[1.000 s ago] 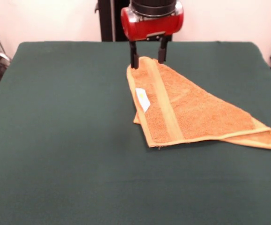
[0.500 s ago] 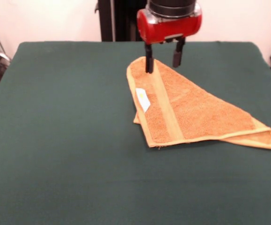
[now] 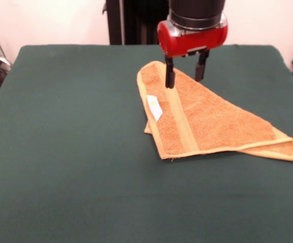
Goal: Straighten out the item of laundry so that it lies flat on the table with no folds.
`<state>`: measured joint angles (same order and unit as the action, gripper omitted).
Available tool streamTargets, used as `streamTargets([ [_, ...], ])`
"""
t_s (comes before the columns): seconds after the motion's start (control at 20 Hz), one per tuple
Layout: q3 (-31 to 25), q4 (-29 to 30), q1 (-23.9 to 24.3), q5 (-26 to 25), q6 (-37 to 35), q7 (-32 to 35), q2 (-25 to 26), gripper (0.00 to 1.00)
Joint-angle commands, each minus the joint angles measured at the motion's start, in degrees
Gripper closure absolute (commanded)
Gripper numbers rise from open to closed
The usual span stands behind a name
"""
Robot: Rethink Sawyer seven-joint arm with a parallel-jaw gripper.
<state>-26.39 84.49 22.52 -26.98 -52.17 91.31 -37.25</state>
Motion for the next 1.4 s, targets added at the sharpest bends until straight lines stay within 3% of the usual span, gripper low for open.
streamTargets([
  [0.05, -2.5, -0.2, -0.9, -0.5, 5.1, -1.2, 5.0, 0.00],
  [0.85, -4.7, -9.2, -0.5, -1.1, 2.5, -7.8, 10.2, 0.00],
  [1.4, -6.1, -12.7, -0.7, 0.4, -1.8, -10.4, 8.8, 0.00],
])
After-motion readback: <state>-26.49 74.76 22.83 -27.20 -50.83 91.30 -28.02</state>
